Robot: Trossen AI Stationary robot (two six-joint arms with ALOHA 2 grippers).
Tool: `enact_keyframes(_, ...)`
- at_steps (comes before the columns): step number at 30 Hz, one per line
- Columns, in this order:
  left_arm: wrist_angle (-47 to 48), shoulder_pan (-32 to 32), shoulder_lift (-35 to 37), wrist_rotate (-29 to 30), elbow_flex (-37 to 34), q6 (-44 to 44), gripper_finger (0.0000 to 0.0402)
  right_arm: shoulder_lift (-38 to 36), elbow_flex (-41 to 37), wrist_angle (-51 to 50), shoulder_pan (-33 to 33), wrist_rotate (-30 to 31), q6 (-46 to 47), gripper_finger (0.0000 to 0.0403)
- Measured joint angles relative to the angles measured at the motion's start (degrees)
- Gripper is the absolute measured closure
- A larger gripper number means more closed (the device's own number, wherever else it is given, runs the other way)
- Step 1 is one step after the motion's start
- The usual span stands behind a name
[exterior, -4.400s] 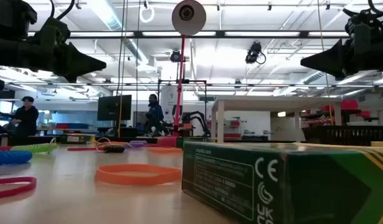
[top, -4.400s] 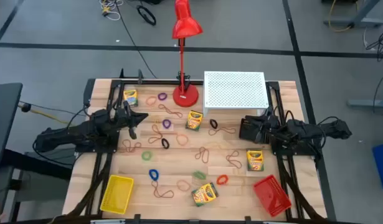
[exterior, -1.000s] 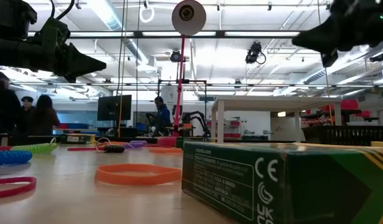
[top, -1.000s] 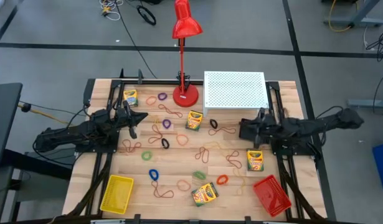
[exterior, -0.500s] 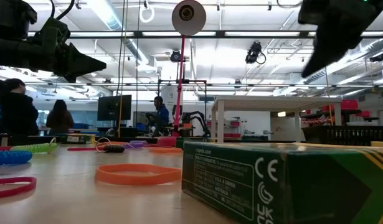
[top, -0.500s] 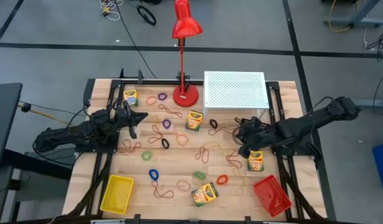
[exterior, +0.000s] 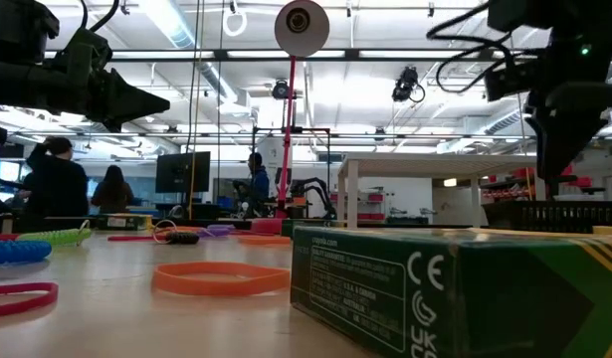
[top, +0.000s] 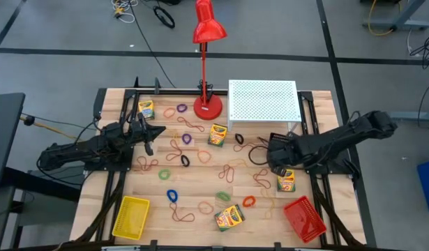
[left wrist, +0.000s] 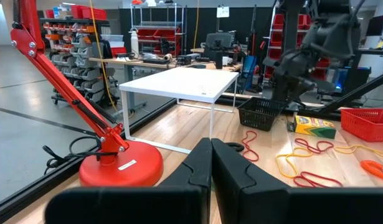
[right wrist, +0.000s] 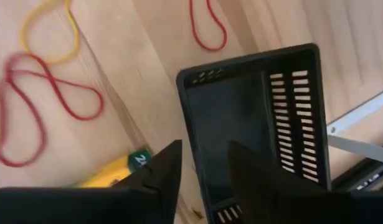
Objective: Pick & Place Office Desk Supplies
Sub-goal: Put the black bin on the shelf
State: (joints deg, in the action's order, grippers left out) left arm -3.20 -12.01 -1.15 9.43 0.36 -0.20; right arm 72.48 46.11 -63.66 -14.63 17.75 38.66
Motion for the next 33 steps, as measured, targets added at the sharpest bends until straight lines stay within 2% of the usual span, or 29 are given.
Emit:
enact_keyframes(10,0.0,0.0,0.0,0.0,0.0,0.0,0.0392,6.7,-4.4,2.7,4.5,-2.4,-2.1,0.0256)
enact_keyframes(14,0.0,0.0,0.0,0.0,0.0,0.0,0.0392,7.5,-4.4,3.9,6.0,-4.3,-2.6,0.0293)
enact_keyframes(20,0.0,0.0,0.0,0.0,0.0,0.0,0.0392,7.3,-3.0,5.2,7.2,-6.1,-3.6,0.0387)
enact_keyframes(25,0.0,0.0,0.0,0.0,0.0,0.0,0.0392,7.3,4.1,4.9,7.1,-8.9,-2.5,0.0380)
enact_keyframes(28,0.0,0.0,0.0,0.0,0.0,0.0,0.0392,7.3,9.6,4.6,7.1,-9.7,1.8,0.0390)
enact_keyframes(33,0.0,0.0,0.0,0.0,0.0,0.0,0.0392,7.2,14.2,9.6,8.7,-11.1,16.3,0.0388)
